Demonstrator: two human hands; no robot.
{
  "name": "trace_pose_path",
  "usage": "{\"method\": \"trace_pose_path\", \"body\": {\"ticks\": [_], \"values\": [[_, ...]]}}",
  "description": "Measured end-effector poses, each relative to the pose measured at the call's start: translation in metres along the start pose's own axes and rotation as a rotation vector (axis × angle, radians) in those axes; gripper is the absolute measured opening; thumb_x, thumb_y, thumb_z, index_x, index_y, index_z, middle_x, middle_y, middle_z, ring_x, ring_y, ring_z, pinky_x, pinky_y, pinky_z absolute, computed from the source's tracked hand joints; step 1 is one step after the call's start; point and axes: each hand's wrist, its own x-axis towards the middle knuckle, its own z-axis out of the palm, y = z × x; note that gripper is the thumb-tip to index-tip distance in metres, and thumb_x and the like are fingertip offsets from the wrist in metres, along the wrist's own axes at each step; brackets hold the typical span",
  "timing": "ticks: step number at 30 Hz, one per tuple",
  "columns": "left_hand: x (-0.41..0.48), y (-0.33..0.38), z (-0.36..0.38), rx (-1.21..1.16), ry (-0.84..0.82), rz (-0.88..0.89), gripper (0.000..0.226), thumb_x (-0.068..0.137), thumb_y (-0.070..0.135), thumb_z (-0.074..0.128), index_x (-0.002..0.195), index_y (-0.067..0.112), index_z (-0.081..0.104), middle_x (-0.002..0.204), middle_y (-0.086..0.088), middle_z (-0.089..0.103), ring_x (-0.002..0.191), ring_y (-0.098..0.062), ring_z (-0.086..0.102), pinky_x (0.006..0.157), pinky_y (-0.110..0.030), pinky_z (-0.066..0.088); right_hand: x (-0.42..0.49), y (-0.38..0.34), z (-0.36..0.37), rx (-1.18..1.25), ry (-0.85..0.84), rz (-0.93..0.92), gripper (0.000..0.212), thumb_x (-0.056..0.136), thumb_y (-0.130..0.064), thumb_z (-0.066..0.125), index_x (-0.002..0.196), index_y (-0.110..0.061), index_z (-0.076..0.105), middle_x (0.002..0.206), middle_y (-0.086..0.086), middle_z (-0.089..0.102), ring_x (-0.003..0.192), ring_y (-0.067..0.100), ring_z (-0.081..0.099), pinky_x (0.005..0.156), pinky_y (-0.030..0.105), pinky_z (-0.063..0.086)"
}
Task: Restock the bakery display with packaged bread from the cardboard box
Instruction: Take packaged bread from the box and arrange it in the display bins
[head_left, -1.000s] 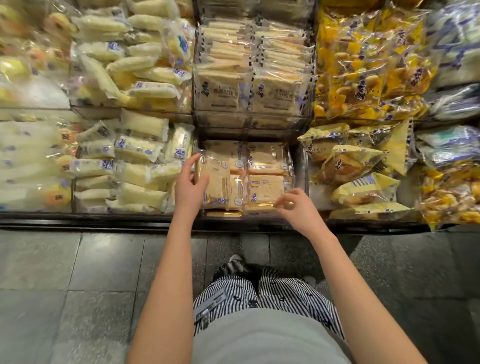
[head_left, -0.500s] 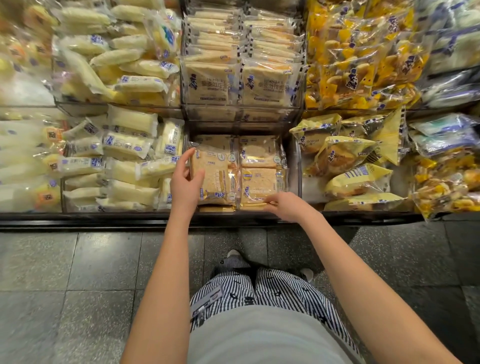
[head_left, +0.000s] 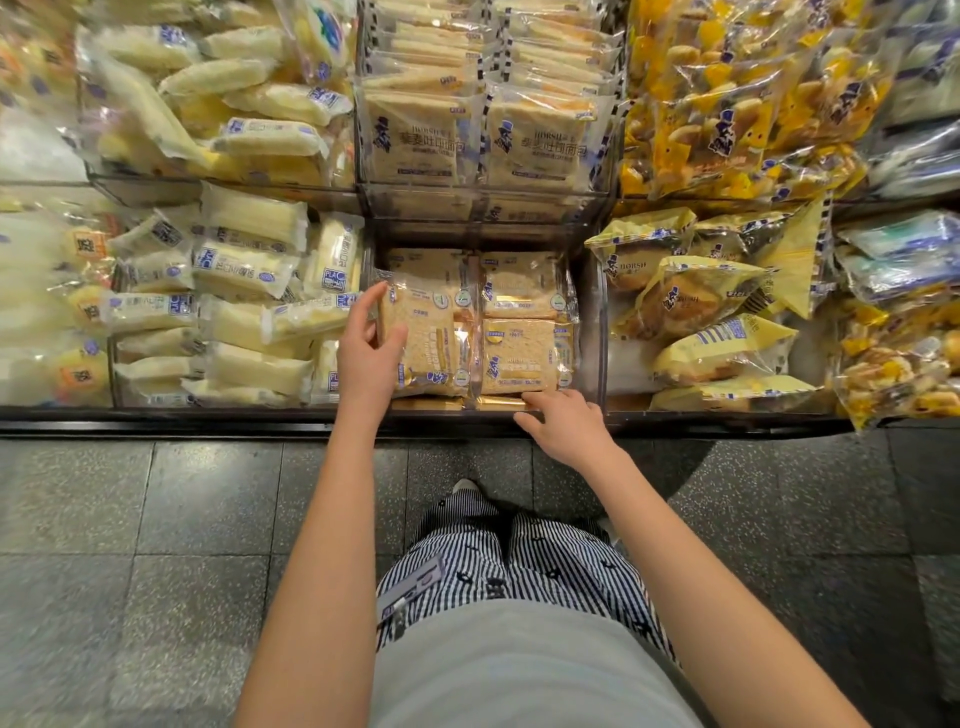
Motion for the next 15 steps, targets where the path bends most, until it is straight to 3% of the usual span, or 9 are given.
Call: {"method": "trace_pose_path", "body": {"ticks": [3,6,8,11,13,15], "values": [[0.001,-0.001,0.000,0.024,-0.012,0.003,0.048,0.097,0.007,0.056,0.137,0.032,0.049,0.133,0.005,0.051,0.118,-0.012,0.051,0.078,-0.010,0.047,-0.003,-0.003,0.007,0.009,0.042,0.015,0.047,0.103,-0.048,0.033,0.140,-0.024,0.051,0.145,0.000,0.048,0.137,0.022,0.038,0.113,0.051,0.020],[0.003,-0.002,-0.002,0.015,-0.033,0.003,0.050,0.096,0.004,0.056,0.136,0.033,0.049,0.135,0.002,0.052,0.116,-0.012,0.054,0.073,-0.008,0.051,-0.002,0.000,0.013,-0.046,-0.017,-0.060,0.051,0.102,-0.053,0.031,0.143,-0.028,0.047,0.146,-0.004,0.048,0.137,0.022,0.039,0.114,0.048,0.020],[0.005,-0.003,-0.002,0.028,-0.052,-0.001,0.051,0.095,0.003,0.056,0.136,0.033,0.049,0.136,0.004,0.052,0.117,-0.013,0.056,0.078,-0.012,0.053,0.000,0.001,0.006,0.064,-0.006,-0.054,0.048,0.102,-0.052,0.035,0.136,-0.026,0.054,0.136,-0.001,0.059,0.127,0.023,0.050,0.108,0.046,0.030],[0.007,-0.003,-0.003,0.065,-0.083,0.002,0.052,0.095,0.004,0.057,0.137,0.034,0.048,0.143,0.003,0.049,0.124,-0.019,0.053,0.096,-0.031,0.053,0.000,-0.002,-0.004,0.348,0.240,0.025,0.039,0.103,-0.039,0.043,0.128,-0.015,0.061,0.118,0.005,0.068,0.108,0.024,0.062,0.095,0.044,0.048],[0.008,0.001,-0.004,0.069,-0.090,0.007,0.053,0.095,0.003,0.056,0.139,0.032,0.048,0.143,0.002,0.049,0.119,-0.014,0.054,0.091,-0.025,0.052,0.001,-0.005,-0.006,0.419,0.289,0.047,0.040,0.102,-0.037,0.046,0.132,-0.014,0.059,0.124,0.005,0.065,0.112,0.022,0.059,0.094,0.042,0.050],[0.008,0.003,-0.007,0.058,-0.087,0.016,0.053,0.096,0.003,0.056,0.139,0.032,0.048,0.142,0.002,0.049,0.115,-0.010,0.054,0.087,-0.019,0.050,0.004,-0.007,-0.006,0.437,0.225,0.033,0.041,0.100,-0.038,0.049,0.133,-0.016,0.059,0.130,0.005,0.061,0.119,0.021,0.055,0.100,0.042,0.047]]}}
